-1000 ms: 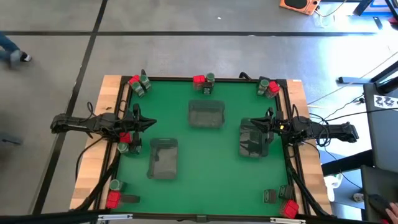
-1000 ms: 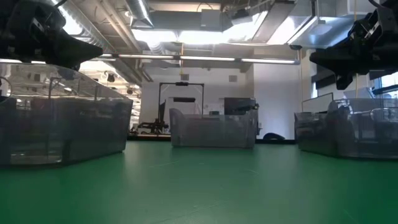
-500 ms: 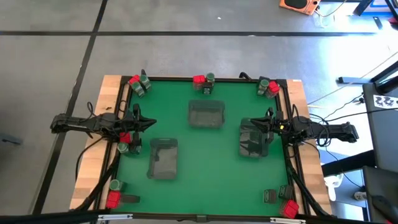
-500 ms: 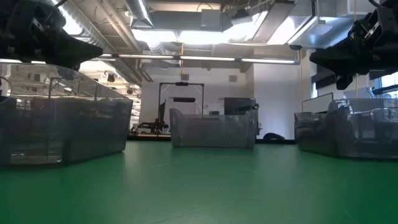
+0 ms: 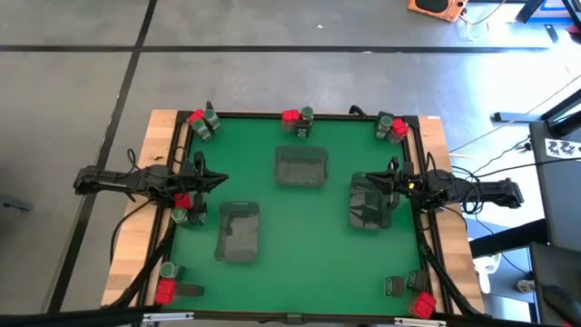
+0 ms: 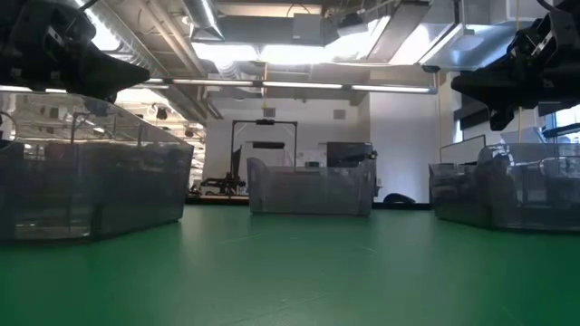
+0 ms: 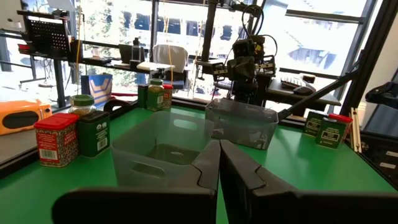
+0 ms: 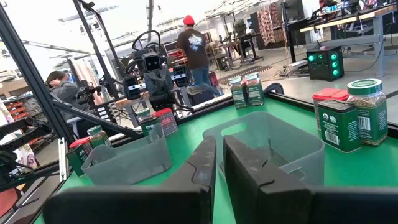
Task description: Sort spices by type
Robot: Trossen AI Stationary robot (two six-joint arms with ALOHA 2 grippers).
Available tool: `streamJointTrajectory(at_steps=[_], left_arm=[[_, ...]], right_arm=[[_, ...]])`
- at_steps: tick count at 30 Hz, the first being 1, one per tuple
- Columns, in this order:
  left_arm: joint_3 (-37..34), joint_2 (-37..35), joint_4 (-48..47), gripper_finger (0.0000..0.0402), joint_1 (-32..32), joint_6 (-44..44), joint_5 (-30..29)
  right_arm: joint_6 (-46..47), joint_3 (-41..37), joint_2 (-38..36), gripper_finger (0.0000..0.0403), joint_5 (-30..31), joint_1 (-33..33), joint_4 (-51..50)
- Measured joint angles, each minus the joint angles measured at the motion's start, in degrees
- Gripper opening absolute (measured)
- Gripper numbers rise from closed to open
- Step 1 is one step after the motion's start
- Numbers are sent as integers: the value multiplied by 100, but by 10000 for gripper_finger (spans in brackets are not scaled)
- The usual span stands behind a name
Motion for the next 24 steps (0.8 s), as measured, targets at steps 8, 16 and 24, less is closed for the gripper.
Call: streamJointTrajectory(at_steps=[8, 16, 24], left_arm=[[1, -1, 1, 8, -1, 0, 0], [0, 0, 0, 8, 1, 1, 1], [0, 0, 29, 8, 10, 419, -17]], right_arm=[[0, 2, -2, 33, 2, 0, 0], [-57, 1, 0, 33, 10, 2, 1], [-593, 0, -4, 33, 677, 0, 711]])
